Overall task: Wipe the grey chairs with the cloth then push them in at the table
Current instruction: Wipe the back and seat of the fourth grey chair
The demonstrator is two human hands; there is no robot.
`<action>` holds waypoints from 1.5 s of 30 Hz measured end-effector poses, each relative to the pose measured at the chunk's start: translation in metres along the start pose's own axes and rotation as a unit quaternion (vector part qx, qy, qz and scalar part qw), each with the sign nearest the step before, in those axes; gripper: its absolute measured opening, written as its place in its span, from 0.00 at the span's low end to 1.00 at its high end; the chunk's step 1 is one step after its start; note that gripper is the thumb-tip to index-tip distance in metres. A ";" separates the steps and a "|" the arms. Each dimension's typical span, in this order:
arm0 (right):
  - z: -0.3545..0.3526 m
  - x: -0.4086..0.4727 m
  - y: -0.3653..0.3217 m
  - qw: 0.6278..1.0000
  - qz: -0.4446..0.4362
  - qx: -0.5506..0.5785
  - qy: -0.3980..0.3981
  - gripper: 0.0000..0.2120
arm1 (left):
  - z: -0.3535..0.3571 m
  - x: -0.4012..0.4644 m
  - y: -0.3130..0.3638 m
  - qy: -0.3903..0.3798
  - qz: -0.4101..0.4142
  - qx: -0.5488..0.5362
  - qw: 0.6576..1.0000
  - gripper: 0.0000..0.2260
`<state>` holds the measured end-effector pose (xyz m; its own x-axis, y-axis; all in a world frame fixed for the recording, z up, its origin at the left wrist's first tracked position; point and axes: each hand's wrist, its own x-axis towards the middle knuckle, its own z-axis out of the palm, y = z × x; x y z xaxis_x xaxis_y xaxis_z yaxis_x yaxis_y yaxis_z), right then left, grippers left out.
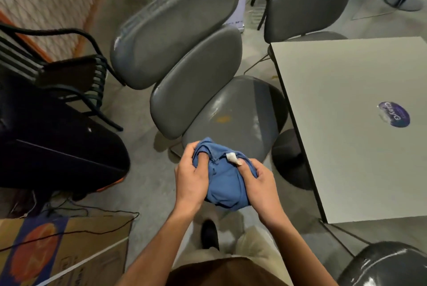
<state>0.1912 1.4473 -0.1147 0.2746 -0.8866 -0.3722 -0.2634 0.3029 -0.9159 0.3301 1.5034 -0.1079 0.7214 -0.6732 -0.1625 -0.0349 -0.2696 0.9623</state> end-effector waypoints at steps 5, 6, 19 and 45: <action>0.009 0.056 -0.014 0.999 0.026 -0.020 -0.029 0.10 | 0.013 0.040 -0.001 0.042 -0.013 0.006 0.999 0.12; 0.010 0.068 -0.017 0.999 0.018 -0.029 -0.033 0.09 | 0.016 0.047 -0.001 0.056 -0.013 0.002 0.998 0.12; 0.037 0.233 -0.102 0.965 -0.051 -0.099 -0.237 0.14 | 0.057 0.155 0.055 0.277 -0.053 0.044 0.958 0.12; 0.258 0.366 -0.294 0.801 -0.440 -0.349 -0.208 0.12 | -0.076 0.352 0.118 0.342 0.060 0.201 0.916 0.23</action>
<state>0.6074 1.1240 -0.0204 0.8842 -0.4119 0.2202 -0.2115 -0.7735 -0.5975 0.6328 1.2872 -0.0345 0.9557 -0.1629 0.2450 -0.2942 -0.5461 0.7844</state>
